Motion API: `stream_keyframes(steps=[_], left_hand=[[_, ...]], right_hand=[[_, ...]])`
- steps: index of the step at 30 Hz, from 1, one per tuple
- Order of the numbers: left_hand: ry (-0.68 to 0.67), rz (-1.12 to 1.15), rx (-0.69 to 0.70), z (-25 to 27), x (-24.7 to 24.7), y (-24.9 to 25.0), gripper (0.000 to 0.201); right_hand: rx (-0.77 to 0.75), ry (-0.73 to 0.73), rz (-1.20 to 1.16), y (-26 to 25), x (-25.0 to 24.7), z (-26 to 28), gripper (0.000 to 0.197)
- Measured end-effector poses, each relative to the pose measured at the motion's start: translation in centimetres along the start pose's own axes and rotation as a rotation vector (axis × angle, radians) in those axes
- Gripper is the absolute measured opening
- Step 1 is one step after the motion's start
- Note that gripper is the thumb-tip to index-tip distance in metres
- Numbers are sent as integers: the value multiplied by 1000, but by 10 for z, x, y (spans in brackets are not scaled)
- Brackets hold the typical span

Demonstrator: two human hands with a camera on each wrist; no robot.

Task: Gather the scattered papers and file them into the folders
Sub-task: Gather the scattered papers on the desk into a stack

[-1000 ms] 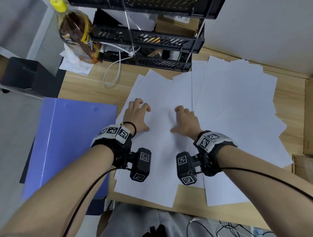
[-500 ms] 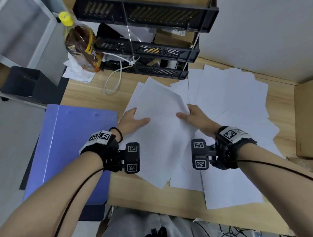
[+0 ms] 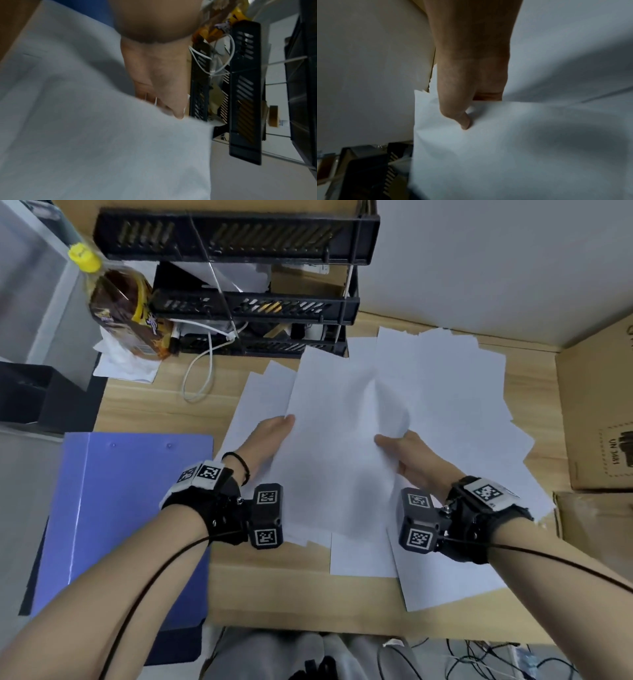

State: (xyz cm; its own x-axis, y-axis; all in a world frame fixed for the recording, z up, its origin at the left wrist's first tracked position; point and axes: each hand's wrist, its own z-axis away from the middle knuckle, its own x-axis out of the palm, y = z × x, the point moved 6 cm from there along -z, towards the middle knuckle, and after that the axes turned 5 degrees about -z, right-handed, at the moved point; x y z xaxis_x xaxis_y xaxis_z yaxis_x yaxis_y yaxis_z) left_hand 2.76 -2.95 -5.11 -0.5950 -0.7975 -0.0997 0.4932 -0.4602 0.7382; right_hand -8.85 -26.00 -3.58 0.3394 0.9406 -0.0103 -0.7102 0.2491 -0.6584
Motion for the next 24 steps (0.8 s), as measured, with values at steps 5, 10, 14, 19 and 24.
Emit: stream_keyframes(steps=[5,10,14,19,24], left_hand=[[114,-2,-36,-15,-10,8,17],[192,186,-98,-22,-11,5,14],[129,216,-164,-24,6,-3,29],[3,173,-209,-24,44,1,33],[-86,-14,-186,-21,60,0,59]], right_hand=[[-6,315,93,14,-87,11,17],[-78,656,83,36,-158,28,14],[-55,588,118,54,-147,24,29],[-76,490,264,38,-93,17,16],[-53,364,170,33,-61,7,26]])
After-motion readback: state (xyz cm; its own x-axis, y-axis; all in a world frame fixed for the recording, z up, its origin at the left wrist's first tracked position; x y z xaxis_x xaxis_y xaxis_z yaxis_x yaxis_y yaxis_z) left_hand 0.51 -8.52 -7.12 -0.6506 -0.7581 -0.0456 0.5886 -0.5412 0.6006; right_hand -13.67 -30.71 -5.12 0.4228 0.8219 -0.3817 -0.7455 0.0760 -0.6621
